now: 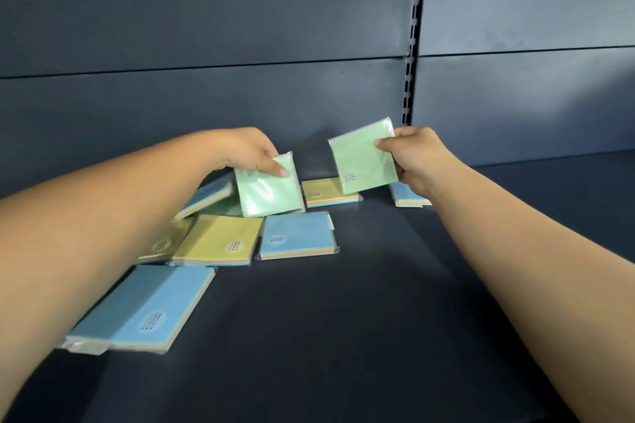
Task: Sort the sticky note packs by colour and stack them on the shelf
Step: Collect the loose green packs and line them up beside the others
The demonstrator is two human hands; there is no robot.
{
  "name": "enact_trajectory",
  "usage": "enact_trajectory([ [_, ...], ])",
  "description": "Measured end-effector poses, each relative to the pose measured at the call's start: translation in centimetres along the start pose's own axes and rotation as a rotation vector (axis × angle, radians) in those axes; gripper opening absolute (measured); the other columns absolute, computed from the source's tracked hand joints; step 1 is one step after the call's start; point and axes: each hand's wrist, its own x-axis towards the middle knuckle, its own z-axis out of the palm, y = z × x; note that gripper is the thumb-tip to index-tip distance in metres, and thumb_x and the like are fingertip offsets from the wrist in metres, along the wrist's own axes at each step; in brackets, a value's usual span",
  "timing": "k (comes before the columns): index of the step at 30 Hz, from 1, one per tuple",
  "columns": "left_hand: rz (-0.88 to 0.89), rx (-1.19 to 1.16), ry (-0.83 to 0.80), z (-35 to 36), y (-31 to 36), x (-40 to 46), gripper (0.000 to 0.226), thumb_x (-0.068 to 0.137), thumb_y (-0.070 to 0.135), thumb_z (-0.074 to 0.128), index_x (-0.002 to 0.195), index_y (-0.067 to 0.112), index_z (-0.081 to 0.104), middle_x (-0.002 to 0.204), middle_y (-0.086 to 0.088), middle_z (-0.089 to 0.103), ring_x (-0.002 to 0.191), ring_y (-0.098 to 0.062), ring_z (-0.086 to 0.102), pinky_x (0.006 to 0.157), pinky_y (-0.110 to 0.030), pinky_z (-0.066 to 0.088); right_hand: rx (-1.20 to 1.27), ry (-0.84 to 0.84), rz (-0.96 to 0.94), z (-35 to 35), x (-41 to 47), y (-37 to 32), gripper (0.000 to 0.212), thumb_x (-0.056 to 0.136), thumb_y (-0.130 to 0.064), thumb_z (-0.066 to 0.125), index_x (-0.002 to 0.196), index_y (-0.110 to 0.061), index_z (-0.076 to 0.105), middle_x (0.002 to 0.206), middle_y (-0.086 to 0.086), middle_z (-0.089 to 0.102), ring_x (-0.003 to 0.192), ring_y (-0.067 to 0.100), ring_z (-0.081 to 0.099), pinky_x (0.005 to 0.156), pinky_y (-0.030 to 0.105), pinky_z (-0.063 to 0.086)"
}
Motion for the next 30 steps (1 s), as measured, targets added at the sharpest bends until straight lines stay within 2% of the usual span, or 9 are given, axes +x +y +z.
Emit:
enact_trajectory([
  [3,0.041,-0.130,0.087,-0.8,-0.5,-1.8,0.015,0.085,0.026,0.066,0.094,0.014,0.068,0.091,-0.002,0.066,0.087,-0.020,0.059,0.077,-0.029,0.046,0.044,-0.014,-0.006,0.2,-0.7,-0.7,0.023,0.091,-0.001,0.051,0.070,-0.011,0.050,0.083,0.011,0.060,0.064,0.021,0.057,0.068,0.033,0.047],
  [5,0.047,-0.248,0.104,-1.0,-0.8,-3.4,0.002,0.088,0.023,0.062,0.088,0.021,0.063,0.091,0.001,0.065,0.087,-0.019,0.061,0.077,-0.031,0.049,0.099,-0.029,-0.023,0.4,-1.5,-1.3,0.023,0.091,0.001,0.050,0.071,-0.011,0.052,0.073,0.006,0.059,0.055,0.014,0.058,0.056,0.026,0.050],
  [7,0.053,-0.407,0.134,-1.2,-1.3,-5.1,0.004,0.091,0.021,0.058,0.087,0.023,0.060,0.093,-0.001,0.066,0.085,-0.018,0.063,0.077,-0.035,0.053,0.148,-0.034,-0.051,0.6,-2.5,-2.1,0.022,0.091,-0.001,0.052,0.072,-0.011,0.053,0.071,0.004,0.059,0.049,0.010,0.058,0.046,0.020,0.048],
  [12,0.068,-0.717,0.278,-2.3,-2.6,-10.1,0.008,0.092,0.014,0.054,0.094,0.018,0.060,0.087,-0.002,0.066,0.076,-0.015,0.063,0.069,-0.035,0.056,0.243,-0.074,-0.074,2.1,-6.0,-3.0,0.017,0.090,-0.002,0.054,0.075,-0.010,0.056,0.076,0.005,0.062,0.064,0.015,0.059,0.056,0.024,0.052],
  [17,0.041,-0.854,0.319,-3.2,-5.2,-16.1,0.020,0.091,0.000,0.051,0.105,0.011,0.060,0.089,-0.004,0.067,0.074,-0.015,0.065,0.061,-0.032,0.059,0.223,-0.105,-0.053,4.4,-10.1,-3.5,0.019,0.092,-0.001,0.051,0.077,-0.011,0.056,0.079,0.007,0.062,0.069,0.018,0.061,0.069,0.032,0.053],
  [22,-0.045,-0.964,0.445,-3.6,-8.6,-23.7,0.011,0.089,0.002,0.055,0.095,0.008,0.062,0.083,-0.005,0.069,0.059,-0.010,0.069,0.058,-0.029,0.059,0.231,-0.182,-0.051,6.8,-14.8,-4.6,0.021,0.092,0.001,0.049,0.076,-0.010,0.055,0.078,0.007,0.061,0.068,0.018,0.060,0.071,0.035,0.052],
  [26,-0.114,-1.054,0.604,-3.6,-11.3,-30.7,0.008,0.089,0.003,0.057,0.094,0.006,0.063,0.073,-0.003,0.073,0.063,-0.012,0.071,0.055,-0.031,0.059,0.282,-0.269,-0.075,8.7,-19.1,-5.2,0.020,0.093,0.002,0.045,0.080,-0.009,0.056,0.079,0.005,0.061,0.067,0.016,0.060,0.063,0.030,0.052],
  [28,-0.163,-1.078,0.687,-3.1,-12.3,-33.9,0.007,0.090,0.004,0.056,0.093,0.005,0.062,0.080,-0.005,0.071,0.068,-0.015,0.071,0.056,-0.032,0.058,0.309,-0.318,-0.065,9.8,-21.2,-5.1,0.016,0.094,0.002,0.044,0.093,-0.007,0.057,0.083,0.005,0.062,0.070,0.016,0.060,0.063,0.029,0.052],
  [30,-0.215,-1.101,0.749,-2.5,-13.4,-36.3,0.009,0.091,0.003,0.054,0.097,0.004,0.059,0.090,-0.007,0.067,0.079,-0.018,0.067,0.067,-0.035,0.055,0.298,-0.338,-0.074,10.8,-23.3,-5.0,0.019,0.094,0.002,0.043,0.101,-0.009,0.057,0.086,0.004,0.063,0.072,0.016,0.061,0.065,0.029,0.052],
])
